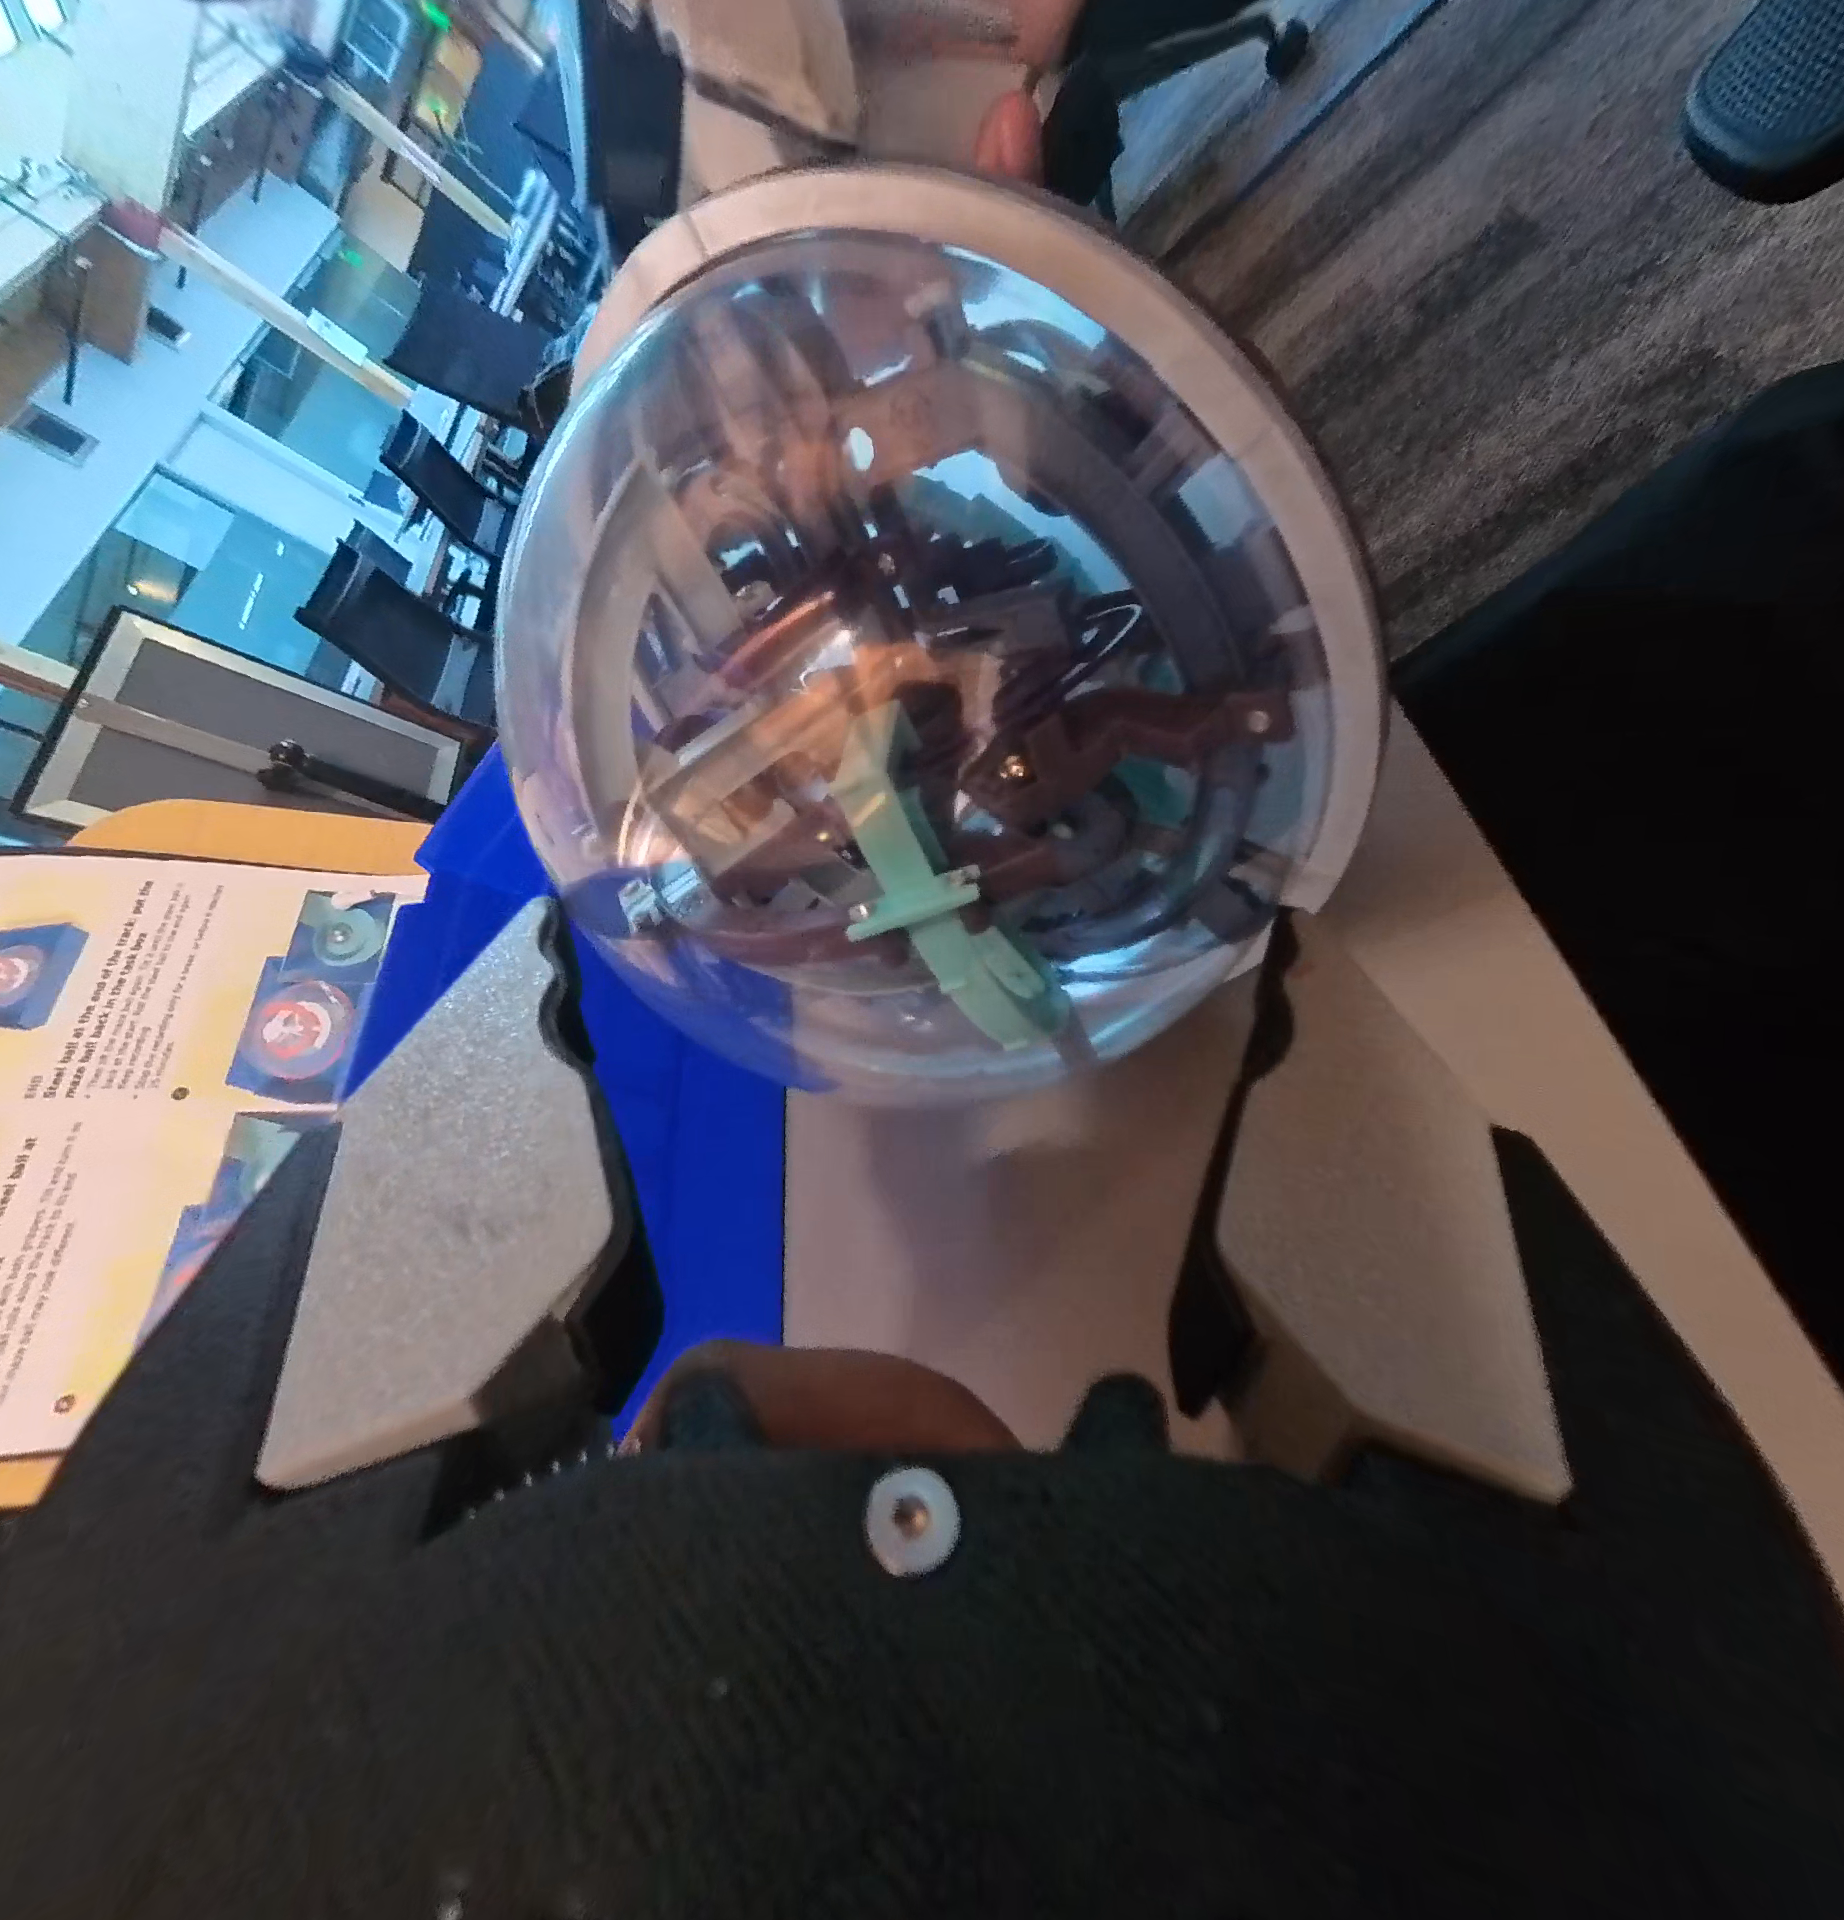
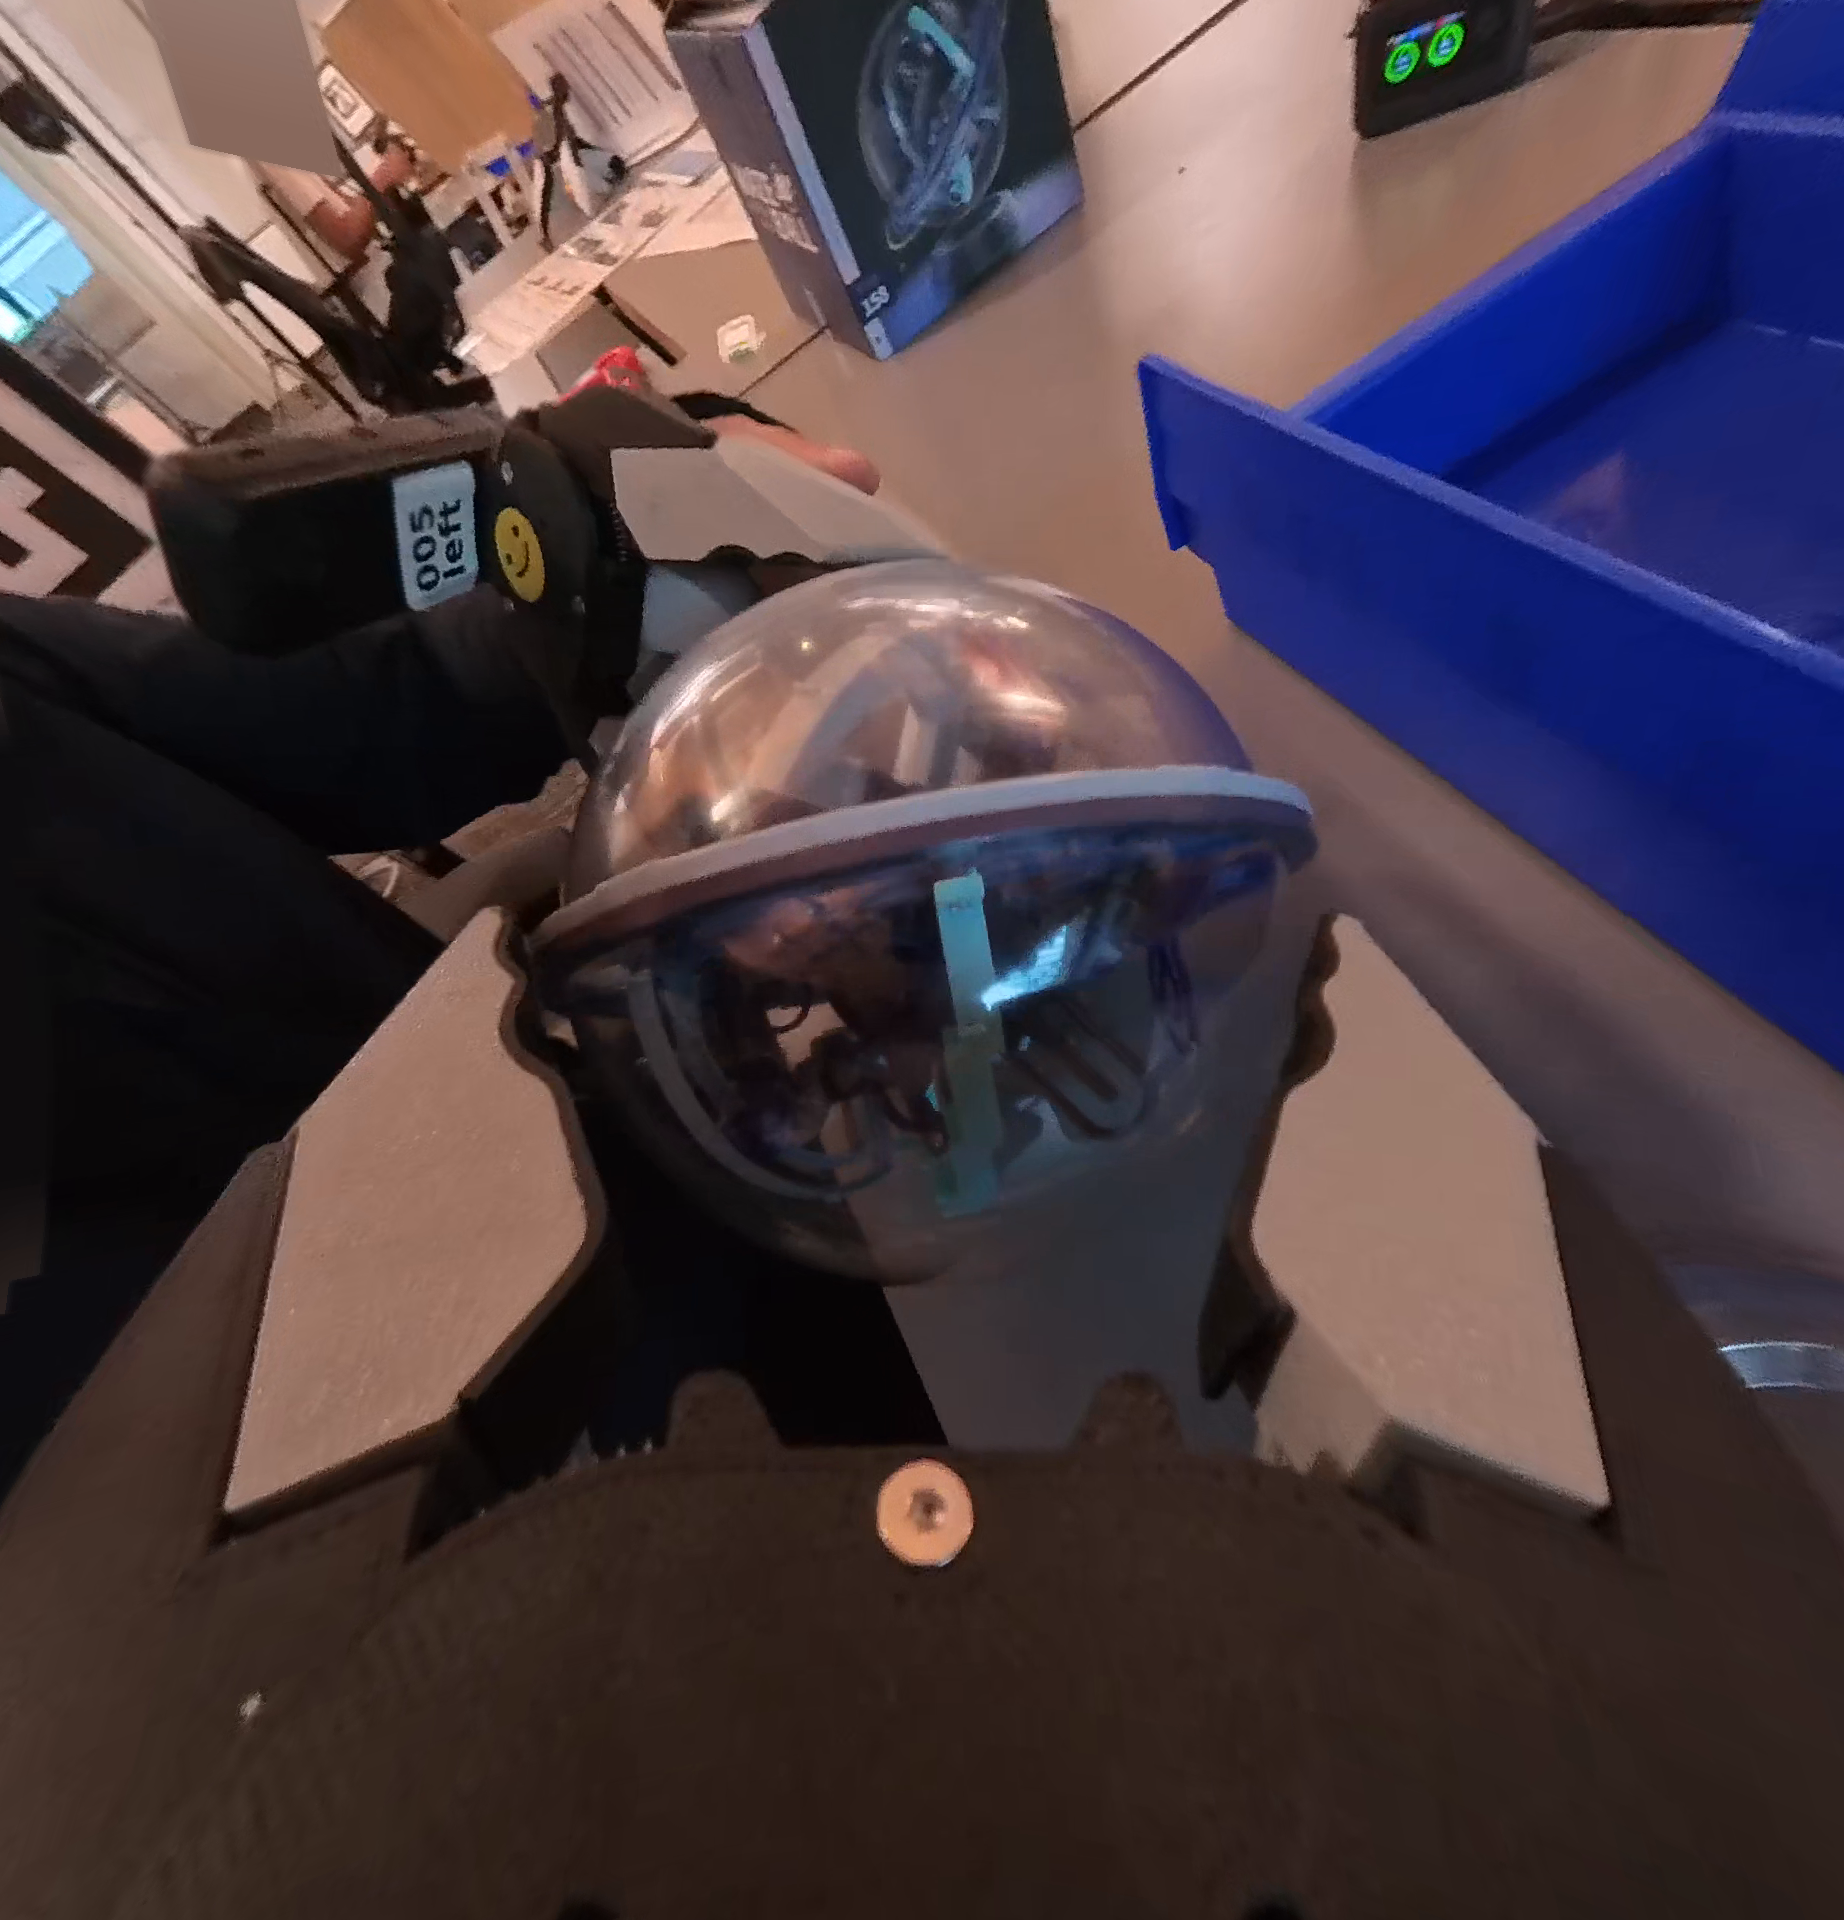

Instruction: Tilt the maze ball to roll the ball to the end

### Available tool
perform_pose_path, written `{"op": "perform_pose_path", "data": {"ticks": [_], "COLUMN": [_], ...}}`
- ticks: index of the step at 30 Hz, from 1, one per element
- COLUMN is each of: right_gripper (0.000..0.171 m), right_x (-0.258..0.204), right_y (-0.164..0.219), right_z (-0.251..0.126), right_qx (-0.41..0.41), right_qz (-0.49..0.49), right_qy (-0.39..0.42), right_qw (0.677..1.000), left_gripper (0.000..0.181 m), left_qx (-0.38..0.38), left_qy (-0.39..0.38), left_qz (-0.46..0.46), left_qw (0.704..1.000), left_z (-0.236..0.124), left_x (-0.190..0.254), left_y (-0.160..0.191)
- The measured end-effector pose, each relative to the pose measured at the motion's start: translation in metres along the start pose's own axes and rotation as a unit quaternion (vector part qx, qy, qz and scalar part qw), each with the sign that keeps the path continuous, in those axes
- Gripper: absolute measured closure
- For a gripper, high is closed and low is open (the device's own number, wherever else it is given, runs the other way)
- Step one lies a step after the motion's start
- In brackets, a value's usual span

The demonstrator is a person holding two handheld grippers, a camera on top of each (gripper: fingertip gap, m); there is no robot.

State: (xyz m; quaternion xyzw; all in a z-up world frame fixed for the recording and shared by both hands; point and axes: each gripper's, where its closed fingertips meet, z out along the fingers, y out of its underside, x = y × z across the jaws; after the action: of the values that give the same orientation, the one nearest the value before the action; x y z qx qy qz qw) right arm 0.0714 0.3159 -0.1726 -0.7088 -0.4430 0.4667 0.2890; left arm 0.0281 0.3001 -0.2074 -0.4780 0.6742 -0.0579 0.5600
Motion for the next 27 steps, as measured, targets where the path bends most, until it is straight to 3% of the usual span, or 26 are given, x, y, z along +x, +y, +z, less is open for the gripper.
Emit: {"op": "perform_pose_path", "data": {"ticks": [8, 12, 13, 15, 17, 22, 27], "right_gripper": [0.028, 0.027, 0.025, 0.025, 0.025, 0.026, 0.027], "right_x": [0.002, -0.002, -0.003, -0.003, -0.004, -0.004, -0.002], "right_y": [-0.004, 0.004, 0.007, 0.01, 0.01, 0.009, 0.013], "right_z": [0.005, 0.009, 0.01, 0.012, 0.013, 0.013, 0.009], "right_qx": [-0.005, -0.013, -0.016, -0.019, -0.017, -0.006, 0.005], "right_qz": [-0.012, -0.001, 0.0, -0.003, -0.008, 0.0, 0.019], "right_qy": [0.066, 0.061, 0.063, 0.07, 0.074, 0.075, 0.069], "right_qw": [0.998, 0.998, 0.998, 0.997, 0.997, 0.997, 0.997], "left_gripper": [0.065, 0.068, 0.061, 0.078, 0.081, 0.081, 0.094], "left_qx": [-0.014, 0.004, 0.008, 0.008, 0.024, 0.029, 0.11], "left_qy": [0.001, 0.027, 0.04, 0.08, 0.155, 0.229, 0.289], "left_qz": [-0.024, -0.188, -0.278, -0.472, -0.575, -0.635, -0.735], "left_qw": [1.0, 0.982, 0.96, 0.878, 0.803, 0.737, 0.603], "left_z": [-0.007, -0.03, -0.036, -0.043, -0.047, -0.027, -0.008], "left_x": [0.001, 0.01, 0.013, 0.021, 0.042, 0.083, 0.082], "left_y": [0.009, 0.005, 0.004, 0.006, -0.003, -0.025, -0.058]}}
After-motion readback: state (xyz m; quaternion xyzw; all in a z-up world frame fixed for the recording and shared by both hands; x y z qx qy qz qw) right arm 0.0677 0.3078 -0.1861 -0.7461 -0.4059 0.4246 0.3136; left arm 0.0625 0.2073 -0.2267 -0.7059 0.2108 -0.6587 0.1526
